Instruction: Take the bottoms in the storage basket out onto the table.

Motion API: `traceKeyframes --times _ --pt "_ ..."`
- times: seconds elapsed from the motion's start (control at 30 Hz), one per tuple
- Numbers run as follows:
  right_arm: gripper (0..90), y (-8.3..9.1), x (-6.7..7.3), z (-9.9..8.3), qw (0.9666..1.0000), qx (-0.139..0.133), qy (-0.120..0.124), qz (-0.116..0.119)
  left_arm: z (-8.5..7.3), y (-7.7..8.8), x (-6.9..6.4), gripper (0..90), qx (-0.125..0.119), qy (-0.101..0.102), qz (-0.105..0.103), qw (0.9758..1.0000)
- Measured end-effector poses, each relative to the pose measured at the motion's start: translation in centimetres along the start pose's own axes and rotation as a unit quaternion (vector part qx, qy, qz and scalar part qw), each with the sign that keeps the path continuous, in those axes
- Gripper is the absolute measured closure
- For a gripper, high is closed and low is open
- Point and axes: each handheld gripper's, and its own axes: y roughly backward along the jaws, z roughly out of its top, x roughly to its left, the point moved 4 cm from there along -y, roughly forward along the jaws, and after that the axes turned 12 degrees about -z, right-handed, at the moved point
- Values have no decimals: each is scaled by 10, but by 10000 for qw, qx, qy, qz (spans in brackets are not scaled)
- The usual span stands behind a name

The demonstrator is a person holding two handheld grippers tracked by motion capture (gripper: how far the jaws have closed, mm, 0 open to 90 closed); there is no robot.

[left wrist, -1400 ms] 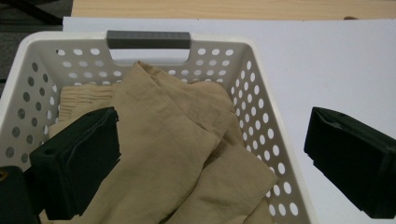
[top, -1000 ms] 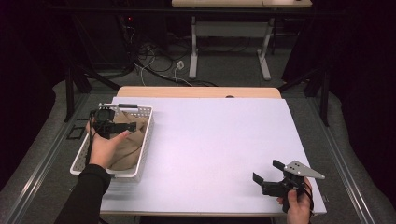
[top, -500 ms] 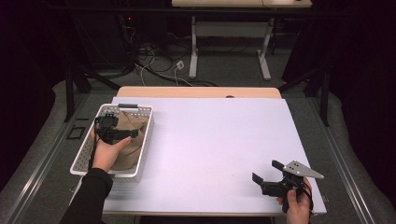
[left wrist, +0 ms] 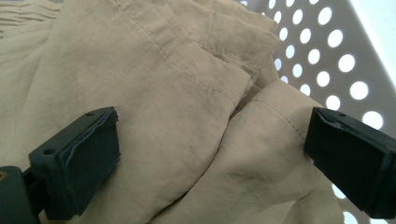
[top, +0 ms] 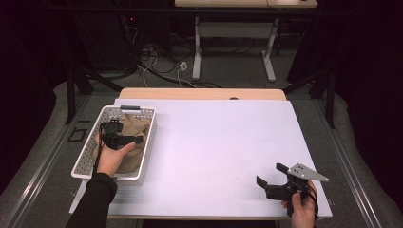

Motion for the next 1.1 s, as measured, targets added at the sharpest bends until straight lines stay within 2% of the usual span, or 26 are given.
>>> traceKeyframes --times 0.53,0.73,0.83,1.1 --pt "17 0 -1 0 10000 22 -11 5 -4 -9 1 3 193 -103 131 9997" --pt "20 -1 -1 0 10000 35 6 13 -4 -11 0 2 352 -299 266 9986" --pt "23 -1 -1 0 10000 44 6 3 -2 -9 0 3 319 -423 526 9972" --pt "27 -1 -3 0 10000 53 -55 4 0 -10 3 2 350 -427 645 9964"
